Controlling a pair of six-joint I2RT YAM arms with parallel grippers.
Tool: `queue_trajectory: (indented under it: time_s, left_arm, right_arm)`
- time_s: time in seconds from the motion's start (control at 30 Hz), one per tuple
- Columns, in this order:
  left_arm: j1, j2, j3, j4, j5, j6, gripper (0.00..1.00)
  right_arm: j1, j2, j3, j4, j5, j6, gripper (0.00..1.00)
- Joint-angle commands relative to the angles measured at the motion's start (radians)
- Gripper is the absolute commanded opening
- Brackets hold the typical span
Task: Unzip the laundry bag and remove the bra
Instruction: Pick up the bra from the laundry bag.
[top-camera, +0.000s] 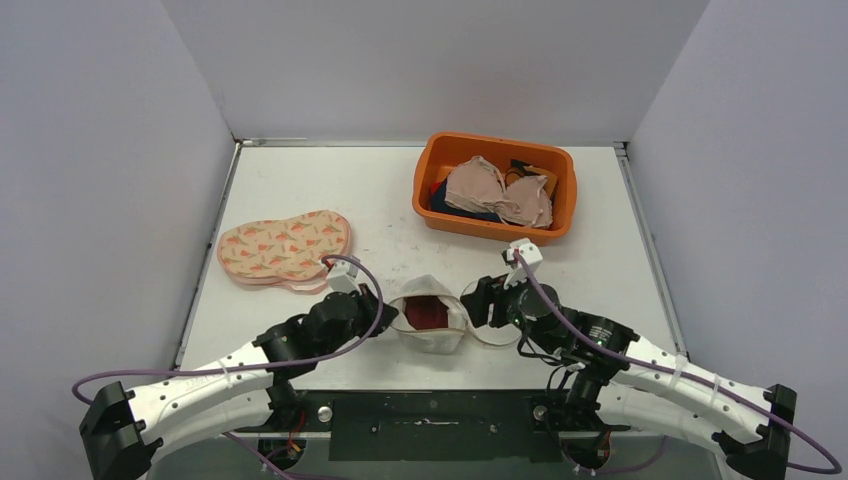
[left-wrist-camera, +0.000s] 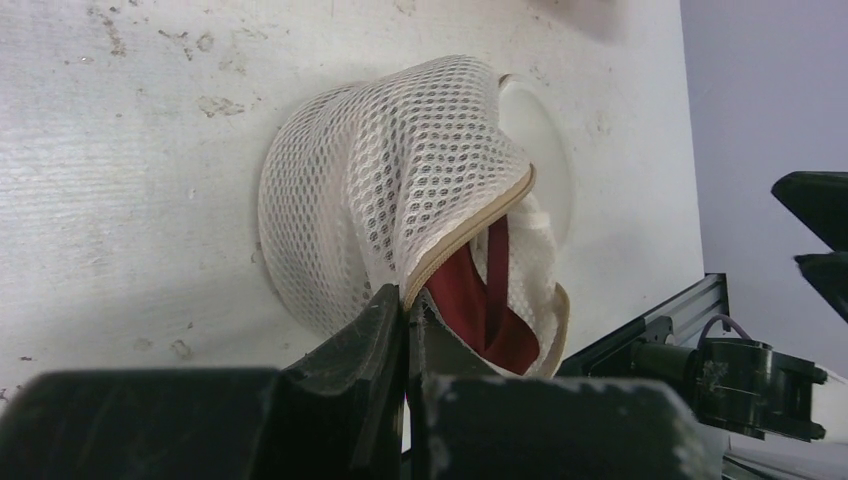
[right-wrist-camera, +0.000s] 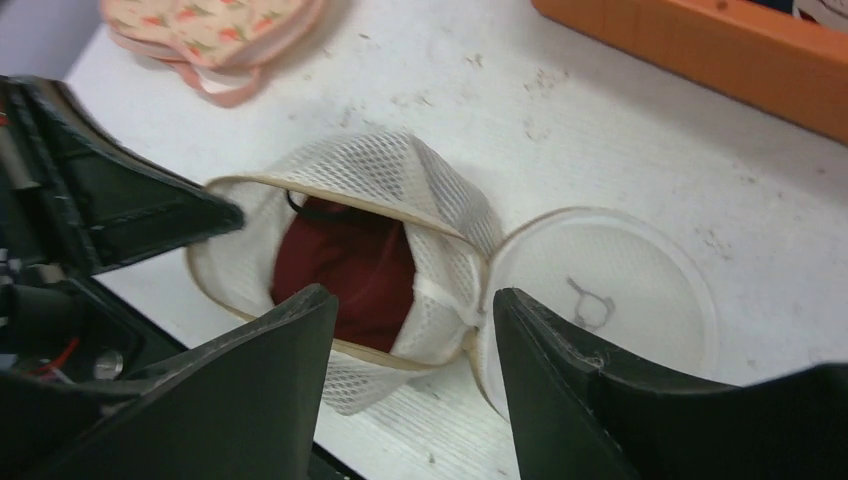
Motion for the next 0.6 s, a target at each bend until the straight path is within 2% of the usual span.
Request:
queue_trajectory:
  time_s: [0.0, 0.1, 0.23, 0.43, 0.57]
  left_arm:
    - [0.004, -0.008, 0.074, 0.013, 0.018, 0.008, 0.0]
    - [0.003, -0.008, 0.083, -0.008, 0.034, -0.002, 0.01]
    - [0.003, -0.017, 0.095, -0.055, 0.048, -0.006, 0.04]
    - [0.003, -0.03, 0.094, -0.095, 0.072, -0.007, 0.04]
    - [0.003, -0.033, 0.114, -0.139, 0.087, 0.009, 0.03]
  right_arm:
    - [0.011, 0.035, 0.105, 0.041, -0.128, -0.062, 0.57]
    - [0.014, 0.133, 0.13, 0.08, -0.21, -0.076, 0.5]
    - [0.045, 0.251, 0.148, 0.102, -0.238, -0.101, 0.39]
    - [0.142, 0.395, 0.181, 0.101, -0.235, -0.17, 0.39]
    - [0.242, 0.452, 0.2, 0.072, -0.153, -0.211, 0.39]
